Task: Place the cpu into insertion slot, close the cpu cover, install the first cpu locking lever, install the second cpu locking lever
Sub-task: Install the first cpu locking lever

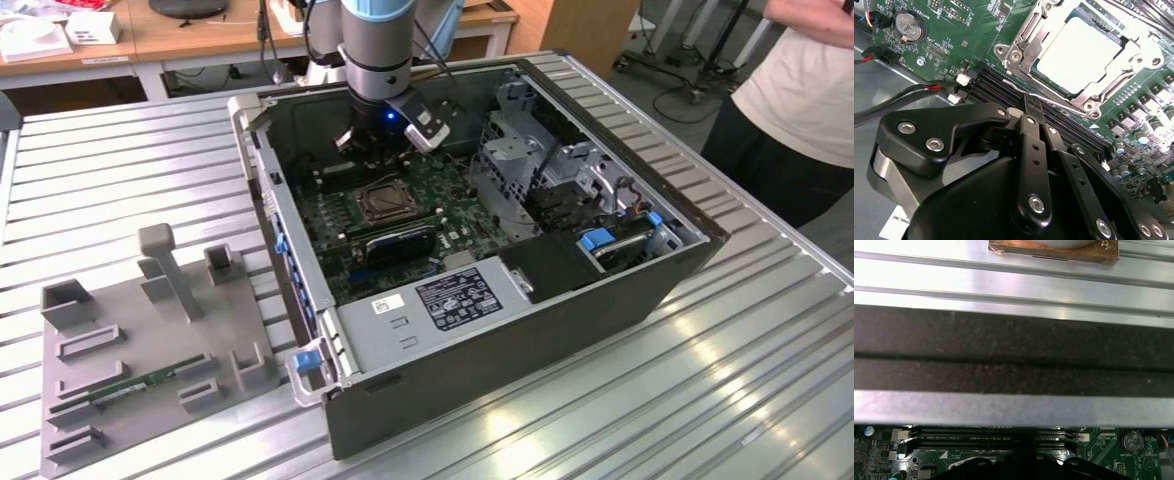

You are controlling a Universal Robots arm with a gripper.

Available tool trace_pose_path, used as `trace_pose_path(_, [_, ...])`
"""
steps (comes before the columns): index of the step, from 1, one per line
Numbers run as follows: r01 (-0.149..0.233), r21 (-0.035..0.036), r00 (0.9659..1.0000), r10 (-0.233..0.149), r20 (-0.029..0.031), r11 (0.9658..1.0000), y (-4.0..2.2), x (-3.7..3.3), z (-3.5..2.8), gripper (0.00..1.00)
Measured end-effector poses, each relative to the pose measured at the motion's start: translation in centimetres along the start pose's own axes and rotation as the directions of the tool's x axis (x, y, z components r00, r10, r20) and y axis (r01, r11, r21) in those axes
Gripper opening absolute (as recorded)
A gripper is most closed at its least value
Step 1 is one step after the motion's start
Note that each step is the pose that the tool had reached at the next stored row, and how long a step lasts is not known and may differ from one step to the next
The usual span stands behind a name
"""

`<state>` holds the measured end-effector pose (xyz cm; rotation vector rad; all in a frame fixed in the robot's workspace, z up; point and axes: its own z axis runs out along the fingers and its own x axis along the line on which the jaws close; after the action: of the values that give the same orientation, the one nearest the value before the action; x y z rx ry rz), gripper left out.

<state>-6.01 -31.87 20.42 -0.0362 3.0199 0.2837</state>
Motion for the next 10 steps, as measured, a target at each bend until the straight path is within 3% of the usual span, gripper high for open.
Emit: trace_pose_path(10, [0.0, -0.0005, 1.0, 0.0, 0.0017, 1.0, 0.01, 0.24, -0.02, 0.11])
